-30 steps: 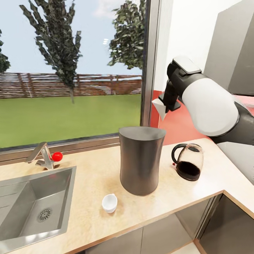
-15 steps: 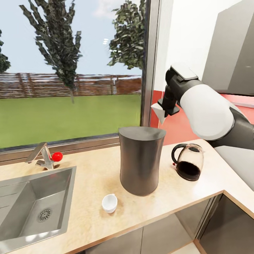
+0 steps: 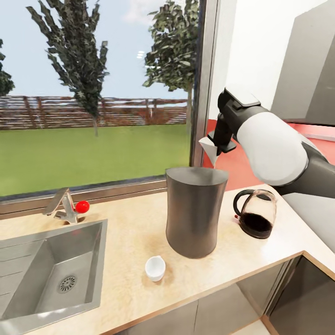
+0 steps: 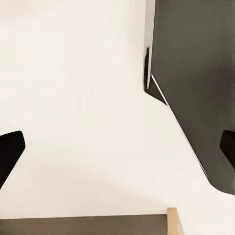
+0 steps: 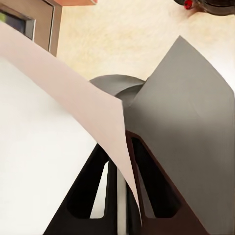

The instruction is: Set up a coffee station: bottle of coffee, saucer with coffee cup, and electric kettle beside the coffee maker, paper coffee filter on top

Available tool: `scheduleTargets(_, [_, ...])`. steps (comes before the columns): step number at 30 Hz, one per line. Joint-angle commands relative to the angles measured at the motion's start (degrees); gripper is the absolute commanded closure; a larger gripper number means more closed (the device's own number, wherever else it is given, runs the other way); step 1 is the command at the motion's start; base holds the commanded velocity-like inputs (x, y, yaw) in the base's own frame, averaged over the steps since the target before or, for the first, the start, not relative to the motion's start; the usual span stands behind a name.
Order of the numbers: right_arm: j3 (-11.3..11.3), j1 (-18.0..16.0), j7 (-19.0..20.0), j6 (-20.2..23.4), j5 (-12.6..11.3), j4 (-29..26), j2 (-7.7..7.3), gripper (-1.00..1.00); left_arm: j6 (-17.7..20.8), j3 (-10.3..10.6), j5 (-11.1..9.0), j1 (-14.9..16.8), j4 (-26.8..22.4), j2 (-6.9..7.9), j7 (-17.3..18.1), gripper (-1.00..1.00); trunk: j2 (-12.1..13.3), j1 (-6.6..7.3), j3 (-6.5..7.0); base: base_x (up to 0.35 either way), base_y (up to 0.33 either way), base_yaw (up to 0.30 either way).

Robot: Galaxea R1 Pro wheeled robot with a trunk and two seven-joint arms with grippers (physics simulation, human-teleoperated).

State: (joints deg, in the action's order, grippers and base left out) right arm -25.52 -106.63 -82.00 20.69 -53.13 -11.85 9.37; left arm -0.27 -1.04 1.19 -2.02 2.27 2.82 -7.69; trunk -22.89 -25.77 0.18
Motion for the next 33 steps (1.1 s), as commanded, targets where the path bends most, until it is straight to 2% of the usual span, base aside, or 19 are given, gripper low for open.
scheduleTargets(1, [0.38,0.19,-0.17,0.14,-0.59,-0.10,-0.03,1.00,0.03,-0.10,0.13,-0.01,0.02,-0.01,-0.16,-1.00,-0.02,-0.02,0.00,0.000,0.017,0.000])
scheduleTargets(33, [0.37,0.89,-0.17,0.14,-0.58,-0.19,-0.05,1.00,0.15,-0.10,0.13,-0.01,0.02,-0.18,-0.22,-1.00,-0.02,-0.02,0.00,0.000,0.056,0.000])
